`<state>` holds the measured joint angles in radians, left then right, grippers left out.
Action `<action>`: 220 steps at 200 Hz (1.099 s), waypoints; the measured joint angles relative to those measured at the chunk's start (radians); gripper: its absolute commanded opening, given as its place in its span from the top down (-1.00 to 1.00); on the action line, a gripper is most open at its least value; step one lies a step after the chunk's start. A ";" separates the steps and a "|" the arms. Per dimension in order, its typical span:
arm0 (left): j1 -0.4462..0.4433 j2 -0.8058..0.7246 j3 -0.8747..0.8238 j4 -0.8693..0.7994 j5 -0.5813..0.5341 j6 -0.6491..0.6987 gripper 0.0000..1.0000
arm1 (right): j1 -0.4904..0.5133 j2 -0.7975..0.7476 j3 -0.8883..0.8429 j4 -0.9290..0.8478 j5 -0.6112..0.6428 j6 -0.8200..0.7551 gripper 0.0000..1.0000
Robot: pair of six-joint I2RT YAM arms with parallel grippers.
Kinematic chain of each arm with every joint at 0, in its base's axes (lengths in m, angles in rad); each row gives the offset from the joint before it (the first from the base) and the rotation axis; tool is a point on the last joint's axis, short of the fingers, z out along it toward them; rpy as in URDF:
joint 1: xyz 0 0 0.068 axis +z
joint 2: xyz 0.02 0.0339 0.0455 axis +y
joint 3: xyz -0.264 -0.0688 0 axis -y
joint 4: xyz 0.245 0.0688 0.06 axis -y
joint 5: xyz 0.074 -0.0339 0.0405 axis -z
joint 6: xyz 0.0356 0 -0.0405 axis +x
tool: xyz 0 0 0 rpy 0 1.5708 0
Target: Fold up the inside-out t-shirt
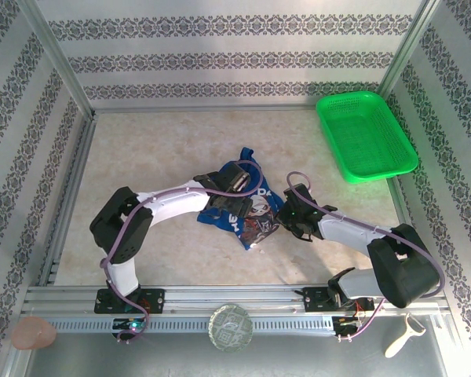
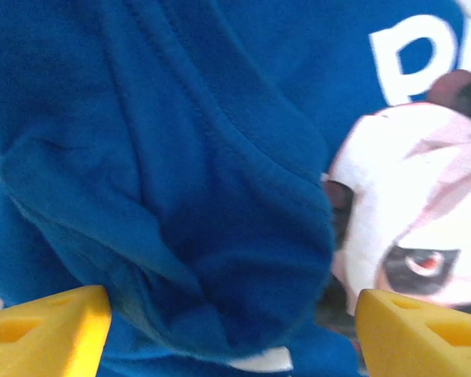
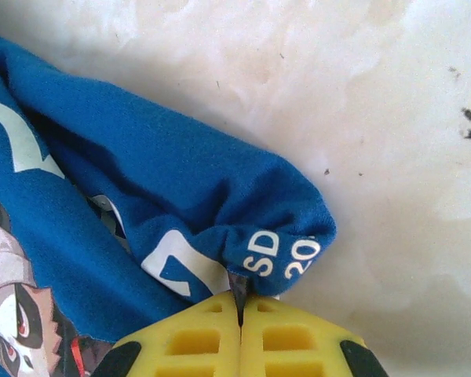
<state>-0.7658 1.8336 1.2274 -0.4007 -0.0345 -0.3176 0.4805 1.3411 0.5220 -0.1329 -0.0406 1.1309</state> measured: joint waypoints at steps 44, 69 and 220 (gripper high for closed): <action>0.002 0.035 0.035 -0.005 -0.116 0.038 0.88 | 0.000 -0.026 -0.023 0.008 0.003 0.012 1.00; 0.021 0.041 0.079 -0.003 -0.134 0.060 0.98 | 0.006 -0.066 -0.050 0.003 0.013 0.036 1.00; 0.451 0.051 0.102 0.056 0.187 -0.134 -0.60 | 0.136 -0.518 -0.113 -0.251 0.160 0.201 0.18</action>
<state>-0.3149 1.8847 1.3293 -0.3450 0.1520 -0.4519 0.6163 0.8227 0.4095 -0.3840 0.1196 1.3319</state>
